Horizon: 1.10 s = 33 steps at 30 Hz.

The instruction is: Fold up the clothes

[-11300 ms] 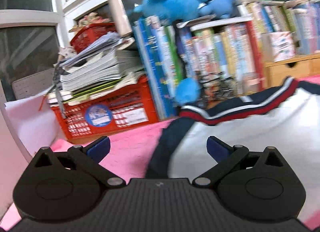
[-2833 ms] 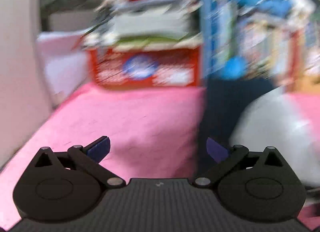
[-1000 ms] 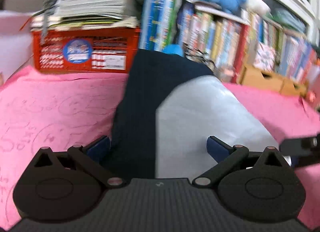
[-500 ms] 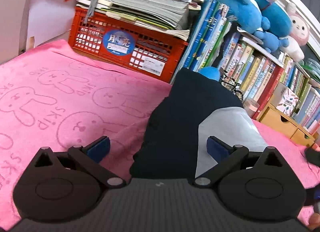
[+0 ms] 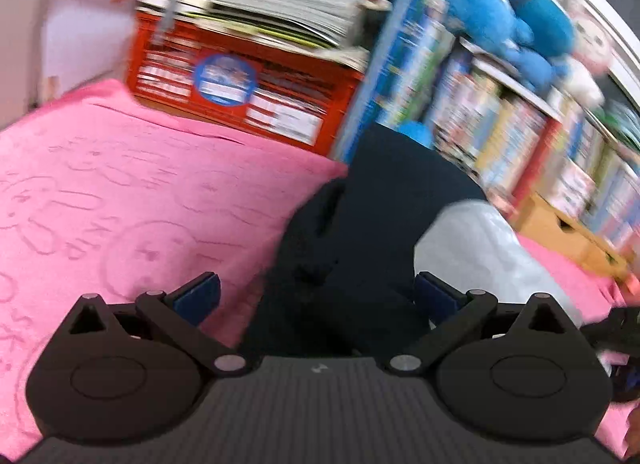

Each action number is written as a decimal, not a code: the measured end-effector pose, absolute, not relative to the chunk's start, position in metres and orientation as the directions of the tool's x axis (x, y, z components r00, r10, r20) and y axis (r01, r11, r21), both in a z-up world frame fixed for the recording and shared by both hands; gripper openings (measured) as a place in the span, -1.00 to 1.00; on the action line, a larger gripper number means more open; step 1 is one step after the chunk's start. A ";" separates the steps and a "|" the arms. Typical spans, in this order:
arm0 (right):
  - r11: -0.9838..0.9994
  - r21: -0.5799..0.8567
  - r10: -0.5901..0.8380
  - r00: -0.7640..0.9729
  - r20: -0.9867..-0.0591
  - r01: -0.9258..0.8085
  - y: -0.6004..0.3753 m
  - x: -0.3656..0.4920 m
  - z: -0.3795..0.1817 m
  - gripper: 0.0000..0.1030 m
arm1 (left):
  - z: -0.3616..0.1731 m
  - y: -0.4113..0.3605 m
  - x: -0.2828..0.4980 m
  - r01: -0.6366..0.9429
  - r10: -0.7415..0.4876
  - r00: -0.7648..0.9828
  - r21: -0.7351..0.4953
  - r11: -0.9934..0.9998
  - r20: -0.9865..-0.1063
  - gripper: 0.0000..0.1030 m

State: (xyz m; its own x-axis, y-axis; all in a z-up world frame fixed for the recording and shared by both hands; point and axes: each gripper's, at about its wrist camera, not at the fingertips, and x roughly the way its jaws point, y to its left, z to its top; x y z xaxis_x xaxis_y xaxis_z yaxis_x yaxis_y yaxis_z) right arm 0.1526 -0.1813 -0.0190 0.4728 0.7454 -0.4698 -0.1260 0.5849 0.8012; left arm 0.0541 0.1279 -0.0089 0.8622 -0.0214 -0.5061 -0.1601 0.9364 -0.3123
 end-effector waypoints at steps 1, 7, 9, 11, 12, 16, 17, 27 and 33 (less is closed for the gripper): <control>0.572 0.810 0.752 0.478 -0.454 -0.130 -0.189 0.147 -0.013 -0.72 | -0.002 0.122 0.047 -0.124 -0.042 0.865 -0.295 0.947 -0.499 1.00; 0.594 0.774 0.753 0.490 -0.439 -0.218 -0.229 0.091 0.026 -0.74 | 0.046 0.097 -0.003 0.017 -0.117 0.900 -0.232 0.972 -0.421 1.00; 0.615 0.756 0.742 0.487 -0.460 -0.224 -0.253 0.074 0.033 -0.73 | 0.052 0.091 -0.010 0.056 -0.149 0.895 -0.225 0.973 -0.421 1.00; 0.639 0.738 0.727 0.485 -0.486 -0.218 -0.279 0.055 0.033 -0.71 | 0.052 0.081 -0.013 0.091 -0.178 0.881 -0.211 0.973 -0.439 1.00; 0.667 0.714 0.706 0.487 -0.513 -0.214 -0.289 0.047 0.033 -0.65 | 0.050 0.075 -0.013 0.106 -0.188 0.871 -0.200 0.974 -0.453 1.00; 0.819 0.513 0.568 0.486 -0.664 -0.256 -0.304 0.009 0.026 -0.20 | 0.033 0.043 -0.009 0.142 -0.176 0.832 -0.106 0.984 -0.527 1.00; 0.834 0.485 0.547 0.494 -0.675 -0.261 -0.307 0.001 0.027 -0.10 | 0.029 0.037 -0.010 0.148 -0.161 0.825 -0.068 0.987 -0.542 1.00; 0.910 0.098 0.396 0.773 -0.496 -0.403 -0.260 -0.005 0.040 -0.26 | 0.018 0.044 -0.024 0.071 -0.016 0.810 0.072 0.995 -0.587 1.00; 0.830 -0.021 0.452 0.695 -0.559 -0.557 -0.142 0.004 -0.005 -0.90 | 0.049 0.062 -0.032 0.042 0.005 0.841 0.075 0.996 -0.541 1.00</control>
State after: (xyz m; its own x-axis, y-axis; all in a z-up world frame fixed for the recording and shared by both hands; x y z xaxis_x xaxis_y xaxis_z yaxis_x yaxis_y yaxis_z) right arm 0.0045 -0.1417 -0.0050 0.6948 0.4524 -0.5590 -0.5572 0.8301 -0.0208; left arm -0.0322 0.0618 0.0487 0.8409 0.0051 -0.5411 0.0421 0.9963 0.0749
